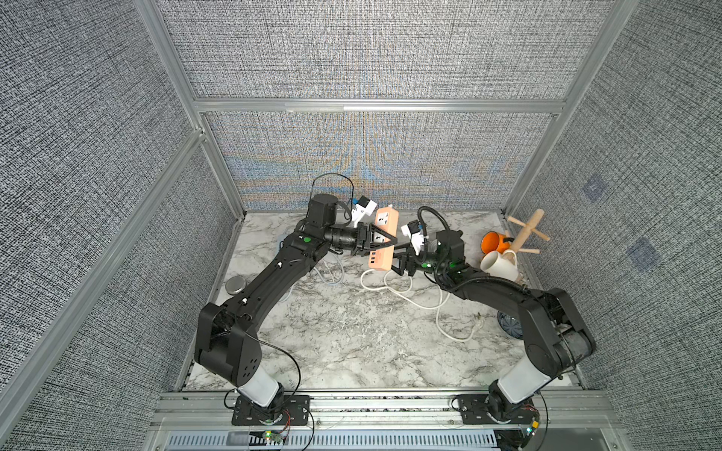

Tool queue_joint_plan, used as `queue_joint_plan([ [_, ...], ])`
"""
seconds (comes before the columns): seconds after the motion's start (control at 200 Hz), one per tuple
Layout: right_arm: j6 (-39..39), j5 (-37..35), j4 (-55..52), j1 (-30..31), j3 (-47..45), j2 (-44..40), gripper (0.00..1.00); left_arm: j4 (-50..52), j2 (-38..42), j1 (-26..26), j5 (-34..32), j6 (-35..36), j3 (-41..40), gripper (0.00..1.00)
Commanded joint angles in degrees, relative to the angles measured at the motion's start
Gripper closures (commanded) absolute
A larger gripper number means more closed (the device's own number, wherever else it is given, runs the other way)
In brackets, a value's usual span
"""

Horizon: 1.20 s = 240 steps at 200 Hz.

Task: Unwrap the cord wrapped around the power strip
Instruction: Unwrap the power cord from the power strip.

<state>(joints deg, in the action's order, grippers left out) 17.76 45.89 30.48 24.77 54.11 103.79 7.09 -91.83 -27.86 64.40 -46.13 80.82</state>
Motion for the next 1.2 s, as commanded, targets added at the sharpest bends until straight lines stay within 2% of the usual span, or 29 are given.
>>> queue_joint_plan([
  [0.0,-1.1,0.6,-0.3,1.6,0.2,2.2,0.27,-4.0,0.0,0.0,0.4,-0.7,-0.4,1.0],
  [0.145,1.0,-0.2,3.4,2.6,2.9,7.6,0.29,-4.4,1.1,-0.1,1.1,-1.2,-0.8,1.0],
  [0.225,2.4,-0.1,4.9,2.6,5.3,10.3,0.36,-4.3,2.1,-0.1,2.0,-1.0,-1.3,1.0],
  [0.285,3.3,0.6,5.1,2.4,7.0,11.7,0.49,-4.0,2.8,0.0,2.9,-0.5,-1.7,1.0],
  [0.375,4.7,0.4,6.0,1.2,7.5,11.5,0.82,-0.1,3.9,0.0,3.7,2.9,-1.9,1.0],
  [0.495,6.8,-0.1,6.5,-2.4,6.7,9.1,0.93,5.9,4.5,0.0,5.8,9.1,-2.0,1.0],
  [0.641,5.9,-2.7,0.3,-6.9,8.4,5.5,0.96,15.8,4.5,0.1,6.0,18.6,-2.1,1.0],
  [0.736,5.1,-3.6,-2.9,-8.7,9.1,2.9,0.96,23.5,3.8,0.8,0.7,24.6,-2.1,1.0],
  [0.846,5.1,-4.1,-4.7,-10.0,7.7,-0.4,0.96,21.3,2.8,3.4,-8.0,21.9,-5.3,1.0],
  [0.961,4.6,-4.6,-6.8,-11.5,5.3,-3.0,0.96,14.8,1.3,6.6,-15.2,16.4,-8.5,1.0],
  [1.071,3.9,-6.8,-9.7,-12.1,4.3,-4.9,0.96,16.4,-0.9,6.5,-24.5,17.4,-6.9,1.0],
  [1.196,3.8,-10.1,-14.3,-10.9,6.4,-5.3,0.96,17.0,-2.8,5.7,-29.3,18.2,-5.8,0.99],
])
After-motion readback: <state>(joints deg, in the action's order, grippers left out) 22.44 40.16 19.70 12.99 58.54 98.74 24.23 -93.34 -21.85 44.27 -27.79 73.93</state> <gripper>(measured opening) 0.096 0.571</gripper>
